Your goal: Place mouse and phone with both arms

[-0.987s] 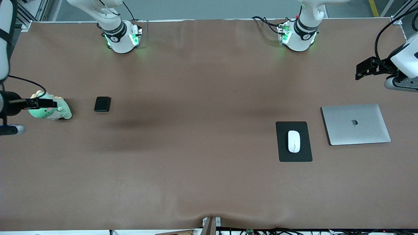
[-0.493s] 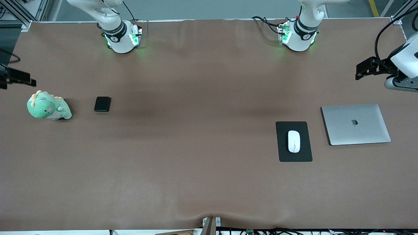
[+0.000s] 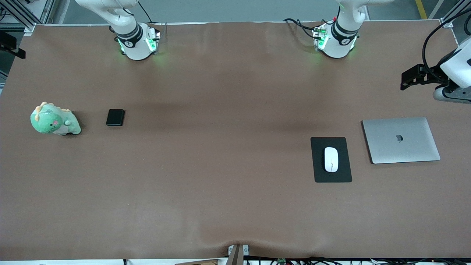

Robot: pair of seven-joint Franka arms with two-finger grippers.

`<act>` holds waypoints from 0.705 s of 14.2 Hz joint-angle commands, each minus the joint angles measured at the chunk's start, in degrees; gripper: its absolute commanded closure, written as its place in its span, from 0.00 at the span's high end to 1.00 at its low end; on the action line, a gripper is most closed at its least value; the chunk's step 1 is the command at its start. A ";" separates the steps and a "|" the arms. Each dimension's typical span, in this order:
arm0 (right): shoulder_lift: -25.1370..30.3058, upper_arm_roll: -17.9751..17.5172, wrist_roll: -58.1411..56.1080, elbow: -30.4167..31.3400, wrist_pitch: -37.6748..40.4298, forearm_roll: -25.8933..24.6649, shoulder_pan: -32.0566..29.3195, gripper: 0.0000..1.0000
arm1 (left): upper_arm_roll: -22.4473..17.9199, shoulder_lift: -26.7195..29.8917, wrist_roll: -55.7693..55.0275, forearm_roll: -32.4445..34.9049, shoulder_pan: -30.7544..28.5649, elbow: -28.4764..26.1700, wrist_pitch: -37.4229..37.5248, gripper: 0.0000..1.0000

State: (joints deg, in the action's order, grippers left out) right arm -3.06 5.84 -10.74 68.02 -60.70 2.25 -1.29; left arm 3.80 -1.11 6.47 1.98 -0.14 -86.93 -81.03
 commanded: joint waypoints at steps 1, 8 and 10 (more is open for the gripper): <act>3.58 -1.27 -0.42 3.44 -0.91 -0.67 -1.78 1.00 | 0.16 -0.48 0.21 -1.19 -0.38 1.15 0.08 1.00; 10.86 -3.01 -0.59 15.62 -10.11 -3.30 -3.54 1.00 | 0.16 -0.48 0.21 -1.19 -0.38 1.15 0.08 1.00; 10.54 -3.81 -0.68 16.27 -11.80 -5.58 -3.54 1.00 | 0.16 -0.48 0.21 -1.19 -0.38 1.15 0.08 1.00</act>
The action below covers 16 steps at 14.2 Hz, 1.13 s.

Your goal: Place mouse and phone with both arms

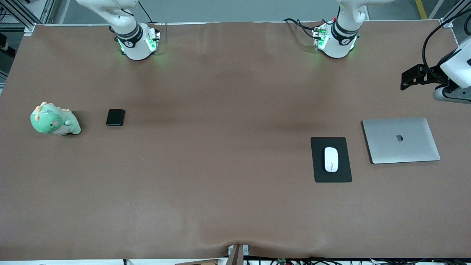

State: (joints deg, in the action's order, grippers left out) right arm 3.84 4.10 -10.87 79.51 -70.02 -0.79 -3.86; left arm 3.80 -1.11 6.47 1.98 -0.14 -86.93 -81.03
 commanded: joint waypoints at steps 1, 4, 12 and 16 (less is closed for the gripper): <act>3.55 -2.16 -1.34 4.52 -2.67 -2.64 -0.89 1.00 | 0.15 -0.48 0.21 -1.19 -0.38 1.15 0.08 1.00; 3.28 -1.90 -5.56 4.61 -3.46 -1.94 -1.41 1.00 | 0.15 -0.48 0.21 -1.19 -0.38 1.15 0.00 1.00; 2.93 -1.99 -0.47 4.61 -3.37 3.08 1.74 1.00 | 0.15 -0.48 0.21 -1.10 -0.30 1.15 -0.62 1.00; 2.40 -1.90 0.06 4.61 -3.55 3.34 2.89 1.00 | 0.15 -0.48 0.21 -1.19 -0.38 0.97 -1.15 1.00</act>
